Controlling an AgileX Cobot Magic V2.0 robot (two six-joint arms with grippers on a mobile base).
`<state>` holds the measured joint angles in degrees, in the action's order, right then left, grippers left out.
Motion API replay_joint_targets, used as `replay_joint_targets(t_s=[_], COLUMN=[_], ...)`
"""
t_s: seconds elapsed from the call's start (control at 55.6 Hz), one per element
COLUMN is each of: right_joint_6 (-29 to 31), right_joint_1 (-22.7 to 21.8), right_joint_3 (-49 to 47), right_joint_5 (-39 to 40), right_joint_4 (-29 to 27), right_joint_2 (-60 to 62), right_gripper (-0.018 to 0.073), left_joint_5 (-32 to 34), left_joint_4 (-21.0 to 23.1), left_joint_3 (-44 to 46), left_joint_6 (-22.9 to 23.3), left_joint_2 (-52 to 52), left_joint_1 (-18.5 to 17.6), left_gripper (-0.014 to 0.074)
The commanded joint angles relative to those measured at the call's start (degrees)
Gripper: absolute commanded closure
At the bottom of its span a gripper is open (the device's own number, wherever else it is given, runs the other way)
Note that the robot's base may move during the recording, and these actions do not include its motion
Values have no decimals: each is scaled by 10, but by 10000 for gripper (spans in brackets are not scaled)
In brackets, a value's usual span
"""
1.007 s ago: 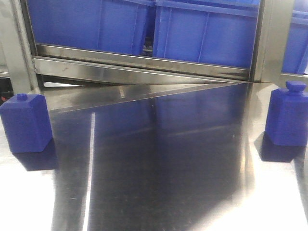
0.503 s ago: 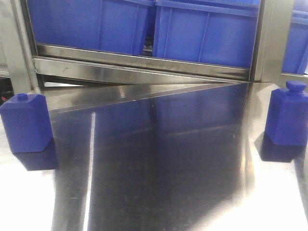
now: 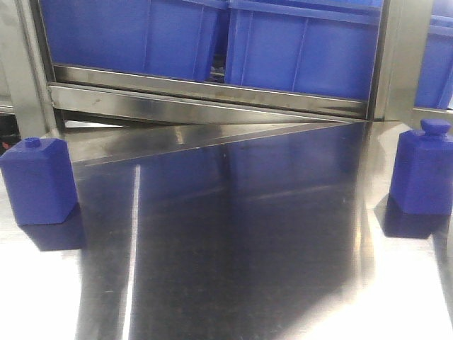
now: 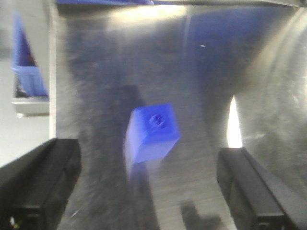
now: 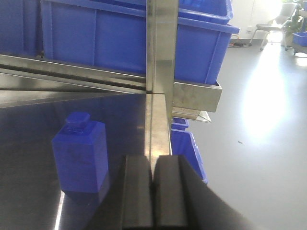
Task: Pick and sort blue part to right shelf
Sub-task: 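Move the left gripper above the blue bottle-shaped part nearest it, then lower the left gripper, close on the blue part and lift it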
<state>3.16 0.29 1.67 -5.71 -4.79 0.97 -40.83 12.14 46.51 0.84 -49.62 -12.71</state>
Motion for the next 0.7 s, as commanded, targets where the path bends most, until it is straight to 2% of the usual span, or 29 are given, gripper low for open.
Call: replay_joint_targets(t_s=[0.0,0.252,0.36,0.539,0.683], right_joint_6=[1,1,1,1,1], right_joint_1=[-3,-3,-3,-3,-3], right_joint_3=[-4,-4,-4,-4,-4], right_joint_5=[54,54,54,54,54], right_joint_4=[-1,-1,-1,-1,-1], right_joint_2=[6,6,6,6,6], right_gripper=[501,501,501,501,501], left_joint_5=[23,-78,-125,-138,-139], left_joint_4=[15,15,15,-12,-21], left_joint_3=[62,181,219,243,248], left_joint_6=[-1,1,38,111,122], left_joint_2=[-47,-210,-277,-354,-397], left_joint_1=[-13,-32,-34,-34,-34], left_gripper=[-57,-56,-55,-55,-55])
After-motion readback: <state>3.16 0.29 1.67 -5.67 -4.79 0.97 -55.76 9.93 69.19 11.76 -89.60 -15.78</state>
